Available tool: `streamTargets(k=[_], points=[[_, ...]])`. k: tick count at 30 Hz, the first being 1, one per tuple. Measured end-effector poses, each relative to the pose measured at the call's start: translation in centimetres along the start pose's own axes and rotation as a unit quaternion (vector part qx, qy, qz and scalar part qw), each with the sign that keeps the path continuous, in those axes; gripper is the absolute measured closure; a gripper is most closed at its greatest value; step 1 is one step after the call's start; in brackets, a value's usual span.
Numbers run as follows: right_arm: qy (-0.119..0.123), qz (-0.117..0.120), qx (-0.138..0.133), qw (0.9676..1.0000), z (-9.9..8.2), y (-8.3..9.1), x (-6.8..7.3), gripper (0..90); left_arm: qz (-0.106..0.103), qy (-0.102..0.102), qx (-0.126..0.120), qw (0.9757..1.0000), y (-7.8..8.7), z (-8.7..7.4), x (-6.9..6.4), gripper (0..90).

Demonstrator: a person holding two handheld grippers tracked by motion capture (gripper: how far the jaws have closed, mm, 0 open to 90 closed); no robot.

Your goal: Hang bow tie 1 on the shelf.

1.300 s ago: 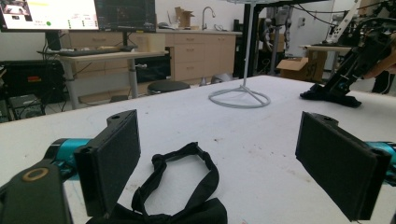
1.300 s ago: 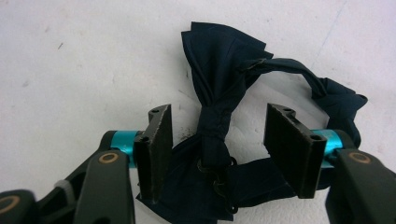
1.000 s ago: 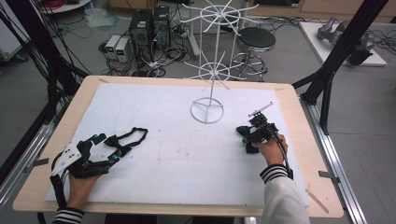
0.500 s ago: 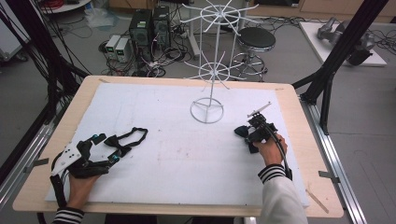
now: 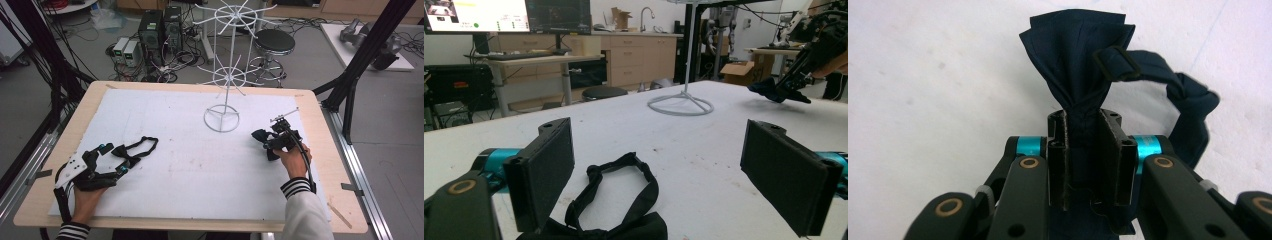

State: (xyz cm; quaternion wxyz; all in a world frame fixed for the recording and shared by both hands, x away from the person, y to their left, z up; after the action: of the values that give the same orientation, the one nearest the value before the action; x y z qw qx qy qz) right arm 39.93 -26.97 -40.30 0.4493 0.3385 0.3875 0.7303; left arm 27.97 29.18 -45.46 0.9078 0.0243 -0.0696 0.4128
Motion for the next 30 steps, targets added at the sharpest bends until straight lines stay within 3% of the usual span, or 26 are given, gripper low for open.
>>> streamTargets(k=[11,17,26,30], points=[[0.001,0.012,-0.029,0.9995,0.0,1.0,-0.1,76.5,0.0,0.0,0.0,1.0,0.0,0.0,0.0,14.3],[-0.007,0.029,-0.062,0.9976,0.0,1.8,-0.2,76.6,0.0,0.0,0.001,1.0,0.0,0.0,0.0,14.3],[-0.012,0.05,-0.114,0.9922,0.0,3.2,-0.5,76.6,0.001,0.0,0.001,1.0,0.0,0.0,0.0,14.3],[-0.014,0.066,-0.149,0.9865,0.0,3.9,-0.5,76.5,0.001,0.0,0.001,1.0,0.0,0.0,0.0,14.3]])
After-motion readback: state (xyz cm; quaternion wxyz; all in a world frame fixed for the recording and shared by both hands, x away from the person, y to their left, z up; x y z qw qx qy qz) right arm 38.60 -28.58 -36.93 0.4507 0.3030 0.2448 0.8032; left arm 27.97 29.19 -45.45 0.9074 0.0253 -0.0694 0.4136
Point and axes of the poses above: each handheld gripper's, and its own axes: y roughly backward along the jaws, z roughly out of its top, x roughly to its left, the point moved 1 cm from there along -y, roughly forward along the jaws, and after that the axes turned 9 degrees about -y, right-handed, at the moved point
